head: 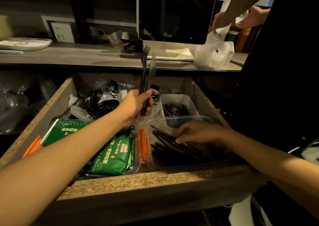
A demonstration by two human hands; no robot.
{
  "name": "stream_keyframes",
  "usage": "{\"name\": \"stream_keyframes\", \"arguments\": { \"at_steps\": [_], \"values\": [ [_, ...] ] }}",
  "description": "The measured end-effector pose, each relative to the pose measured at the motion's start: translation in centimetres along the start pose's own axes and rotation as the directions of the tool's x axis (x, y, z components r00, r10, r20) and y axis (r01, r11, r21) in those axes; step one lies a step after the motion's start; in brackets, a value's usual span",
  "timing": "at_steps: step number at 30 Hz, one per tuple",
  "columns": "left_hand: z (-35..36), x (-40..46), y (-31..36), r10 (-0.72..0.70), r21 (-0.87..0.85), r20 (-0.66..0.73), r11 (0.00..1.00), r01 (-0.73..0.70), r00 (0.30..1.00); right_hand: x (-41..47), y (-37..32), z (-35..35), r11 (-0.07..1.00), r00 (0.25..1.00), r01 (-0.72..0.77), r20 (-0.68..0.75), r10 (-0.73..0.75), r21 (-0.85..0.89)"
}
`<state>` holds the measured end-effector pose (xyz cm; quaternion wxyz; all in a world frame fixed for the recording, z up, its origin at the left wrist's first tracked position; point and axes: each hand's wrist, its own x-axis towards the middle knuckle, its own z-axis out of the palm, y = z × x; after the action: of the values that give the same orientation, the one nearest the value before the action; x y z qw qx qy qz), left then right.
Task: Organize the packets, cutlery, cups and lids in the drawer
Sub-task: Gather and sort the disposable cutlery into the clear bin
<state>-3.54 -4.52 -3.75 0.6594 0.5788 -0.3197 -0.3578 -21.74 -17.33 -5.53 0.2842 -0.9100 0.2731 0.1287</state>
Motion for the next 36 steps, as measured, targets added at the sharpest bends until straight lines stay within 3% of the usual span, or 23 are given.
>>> {"name": "stream_keyframes", "arguments": {
  "at_steps": [2,5,8,12,15,18,19,21,23,26,30,36],
  "values": [
    [0.0,0.1,-0.1,-0.002,0.011,0.0,1.0,0.002,1.0,0.8,-0.6,0.2,0.997,0.997,0.076,0.017,-0.075,-0.03],
    [-0.1,0.1,-0.3,0.002,0.016,0.01,1.0,-0.002,1.0,2.3,-1.9,1.4,0.987,0.973,0.137,0.197,-0.119,-0.08],
    [-0.3,0.2,-0.4,0.005,0.007,0.022,1.0,-0.005,1.0,3.6,-2.4,3.0,0.966,0.971,0.155,0.214,-0.11,-0.208],
    [-0.4,0.3,-0.5,-0.008,0.018,0.032,1.0,0.008,0.999,3.9,-1.7,3.9,0.957,0.983,0.119,0.168,-0.076,-0.266],
    [-0.3,0.3,-0.6,-0.011,0.026,0.038,1.0,0.01,0.999,3.7,-1.4,3.2,0.96,0.987,0.161,0.065,-0.15,-0.229],
    [-0.3,0.4,-0.5,-0.007,-0.007,0.025,1.0,0.007,1.0,3.6,-2.0,1.3,0.977,0.968,0.205,-0.163,-0.193,0.061],
    [-0.3,0.3,-0.4,-0.008,-0.021,0.02,1.0,0.008,1.0,3.4,-2.5,0.7,0.947,0.955,0.218,-0.253,-0.157,0.237],
    [-0.3,0.4,-0.4,-0.012,-0.031,0.026,0.999,0.012,1.0,3.0,-3.4,-0.7,0.787,0.919,0.293,-0.387,-0.076,0.543],
    [-0.3,0.4,-0.4,-0.033,-0.033,0.072,0.999,0.036,0.997,2.8,-4.6,-1.9,0.595,0.903,0.38,-0.424,-0.071,0.708],
    [-0.1,0.2,-0.4,-0.116,-0.062,0.204,0.989,0.131,0.972,3.2,-6.5,-2.9,0.384,0.893,0.449,-0.425,-0.151,0.807],
    [0.0,-0.1,-0.2,-0.254,0.013,0.345,0.964,0.266,0.903,4.4,-9.0,-3.3,0.249,0.889,0.457,-0.44,-0.124,0.854],
    [0.1,-0.5,0.0,-0.285,0.163,0.391,0.957,0.239,0.875,5.9,-9.3,-3.1,0.003,0.918,0.387,-0.385,-0.098,0.922]
  ]
}}
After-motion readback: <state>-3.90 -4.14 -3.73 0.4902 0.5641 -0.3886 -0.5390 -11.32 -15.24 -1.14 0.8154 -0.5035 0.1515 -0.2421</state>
